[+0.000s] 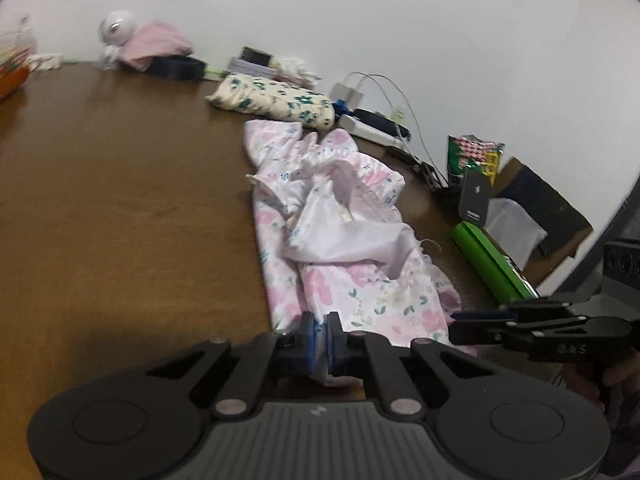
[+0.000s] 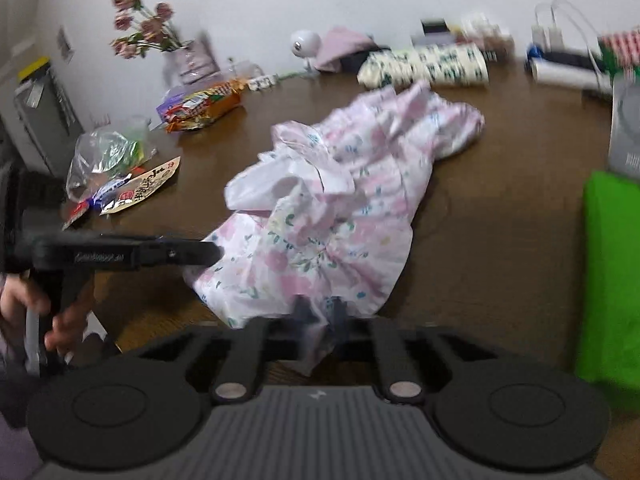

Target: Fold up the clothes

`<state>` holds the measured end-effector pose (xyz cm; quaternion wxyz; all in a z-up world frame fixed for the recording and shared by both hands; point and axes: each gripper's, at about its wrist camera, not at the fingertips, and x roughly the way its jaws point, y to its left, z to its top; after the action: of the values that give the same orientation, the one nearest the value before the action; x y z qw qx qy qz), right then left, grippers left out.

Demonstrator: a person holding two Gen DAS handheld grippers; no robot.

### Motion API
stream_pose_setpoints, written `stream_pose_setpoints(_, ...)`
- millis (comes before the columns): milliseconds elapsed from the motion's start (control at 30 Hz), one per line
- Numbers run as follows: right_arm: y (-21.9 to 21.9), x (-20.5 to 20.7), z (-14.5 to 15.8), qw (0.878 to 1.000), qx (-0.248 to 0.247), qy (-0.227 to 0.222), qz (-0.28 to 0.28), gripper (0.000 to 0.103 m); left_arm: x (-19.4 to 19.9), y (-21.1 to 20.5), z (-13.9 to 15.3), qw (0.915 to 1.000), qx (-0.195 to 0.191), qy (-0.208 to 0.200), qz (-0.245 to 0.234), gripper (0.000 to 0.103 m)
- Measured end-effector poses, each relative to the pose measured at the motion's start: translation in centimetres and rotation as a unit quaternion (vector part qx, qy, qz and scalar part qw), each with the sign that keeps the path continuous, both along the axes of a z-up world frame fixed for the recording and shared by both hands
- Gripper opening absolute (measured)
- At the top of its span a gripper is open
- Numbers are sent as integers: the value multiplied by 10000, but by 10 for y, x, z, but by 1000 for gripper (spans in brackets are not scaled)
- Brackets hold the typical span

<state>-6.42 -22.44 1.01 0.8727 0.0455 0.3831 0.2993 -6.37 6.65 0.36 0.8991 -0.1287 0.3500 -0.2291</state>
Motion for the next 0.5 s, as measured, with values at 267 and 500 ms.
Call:
stream_pose_setpoints(267, -4, -32, 12, 9957, -355, -766, 393, 48, -36, 12, -5, 9990, -211, -306, 236, 19)
stream_pose_setpoints(500, -7, -54, 1, 9922, -409, -884, 773, 51, -46, 7, -1, 9976, 81, -650, -230, 48)
